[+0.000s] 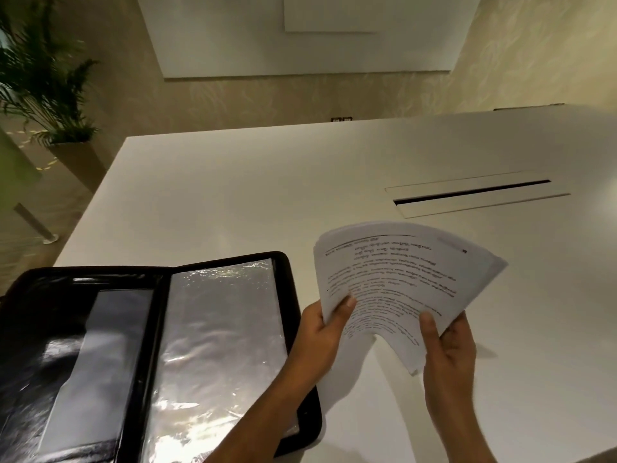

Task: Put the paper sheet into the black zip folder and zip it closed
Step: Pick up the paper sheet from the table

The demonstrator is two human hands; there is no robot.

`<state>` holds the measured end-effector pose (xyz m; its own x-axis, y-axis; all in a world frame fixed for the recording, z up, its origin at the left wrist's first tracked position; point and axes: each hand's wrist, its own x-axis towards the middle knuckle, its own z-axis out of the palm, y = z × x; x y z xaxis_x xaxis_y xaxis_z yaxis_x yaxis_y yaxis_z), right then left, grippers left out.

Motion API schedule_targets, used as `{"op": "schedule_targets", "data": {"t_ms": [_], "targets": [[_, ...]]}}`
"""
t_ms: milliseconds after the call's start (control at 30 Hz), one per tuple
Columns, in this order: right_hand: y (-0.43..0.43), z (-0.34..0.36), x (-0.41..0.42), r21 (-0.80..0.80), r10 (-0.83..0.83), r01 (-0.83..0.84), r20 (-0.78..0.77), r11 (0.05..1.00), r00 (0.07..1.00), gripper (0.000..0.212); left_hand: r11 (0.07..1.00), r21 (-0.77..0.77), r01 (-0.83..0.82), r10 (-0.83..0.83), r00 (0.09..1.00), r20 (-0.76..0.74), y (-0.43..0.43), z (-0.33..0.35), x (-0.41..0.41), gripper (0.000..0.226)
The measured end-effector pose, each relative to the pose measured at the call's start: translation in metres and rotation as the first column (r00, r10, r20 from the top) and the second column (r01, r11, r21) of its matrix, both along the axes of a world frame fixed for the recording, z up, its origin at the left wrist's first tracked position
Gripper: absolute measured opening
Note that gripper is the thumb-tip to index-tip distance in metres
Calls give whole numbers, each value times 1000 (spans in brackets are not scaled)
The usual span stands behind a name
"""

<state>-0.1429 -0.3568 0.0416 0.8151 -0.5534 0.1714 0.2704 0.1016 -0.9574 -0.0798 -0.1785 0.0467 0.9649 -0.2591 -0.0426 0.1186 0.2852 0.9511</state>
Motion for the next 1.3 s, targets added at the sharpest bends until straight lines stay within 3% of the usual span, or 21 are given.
{"op": "schedule_targets", "data": {"t_ms": [300,567,700,867,933,1000,1067,1233,1300], "targets": [[5,-1,9,-51,-44,42,-45,998,998,28,998,48,-32,27,995,94,17,21,5,33],[42,30,37,-17,153,-155,-62,988,986,31,981,152,-124,98,981,168,93,54,21,23],[81,26,47,2,235,-236,-99,972,967,31,962,216,-167,138,980,142,145,46,28,23],[117,16,55,79,294,-286,-123,955,948,36,945,216,-245,235,969,72,208,30,46,41],[126,13,60,105,291,-280,-115,954,950,36,927,259,-270,264,963,58,230,18,61,37],[132,11,65,132,271,-255,-119,958,955,36,831,449,-328,299,944,137,250,2,83,22],[138,8,69,141,246,-228,-124,963,961,34,626,687,-370,267,929,257,264,-12,104,13],[147,-2,72,163,197,-175,-126,971,972,32,147,935,-323,-73,939,335,271,-33,135,45],[149,-6,71,175,171,-146,-140,974,975,34,73,940,-332,-131,932,339,269,-38,140,55]]}}
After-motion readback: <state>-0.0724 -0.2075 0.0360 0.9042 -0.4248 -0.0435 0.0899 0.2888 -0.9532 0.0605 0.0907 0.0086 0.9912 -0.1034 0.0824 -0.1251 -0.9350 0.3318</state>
